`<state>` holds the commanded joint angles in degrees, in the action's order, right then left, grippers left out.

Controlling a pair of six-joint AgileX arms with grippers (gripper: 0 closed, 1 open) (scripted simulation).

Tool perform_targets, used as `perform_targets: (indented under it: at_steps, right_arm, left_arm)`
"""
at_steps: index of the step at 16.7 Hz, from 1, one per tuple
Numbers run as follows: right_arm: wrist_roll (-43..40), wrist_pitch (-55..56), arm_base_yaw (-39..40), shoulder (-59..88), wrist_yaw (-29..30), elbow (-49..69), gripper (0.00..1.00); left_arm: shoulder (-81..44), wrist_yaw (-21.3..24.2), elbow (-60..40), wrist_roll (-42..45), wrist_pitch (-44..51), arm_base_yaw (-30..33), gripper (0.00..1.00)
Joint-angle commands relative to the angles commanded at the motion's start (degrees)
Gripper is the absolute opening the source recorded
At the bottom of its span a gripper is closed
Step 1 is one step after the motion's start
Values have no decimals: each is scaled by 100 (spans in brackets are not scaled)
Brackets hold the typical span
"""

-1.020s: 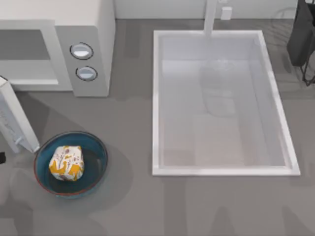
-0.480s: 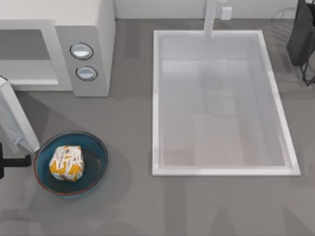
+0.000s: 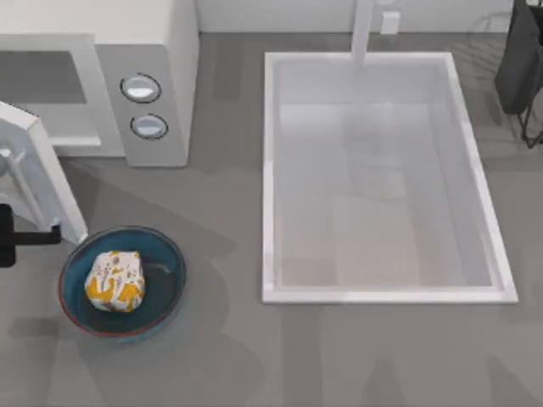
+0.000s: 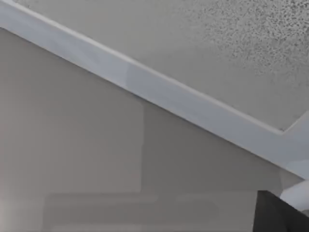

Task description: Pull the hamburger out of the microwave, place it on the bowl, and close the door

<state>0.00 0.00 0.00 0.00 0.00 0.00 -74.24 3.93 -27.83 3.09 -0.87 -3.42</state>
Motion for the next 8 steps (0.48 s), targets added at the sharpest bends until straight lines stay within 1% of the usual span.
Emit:
perform_targets:
  at_steps: [4,8]
  right_arm:
    - [0,0,0,0,0,0,100]
    - [0,0,0,0,0,0,100]
  left_arm:
    - [-1206,-59,-673,-52,-478,95,0]
    - [-1562,-82,-926,-73,-662,132,0]
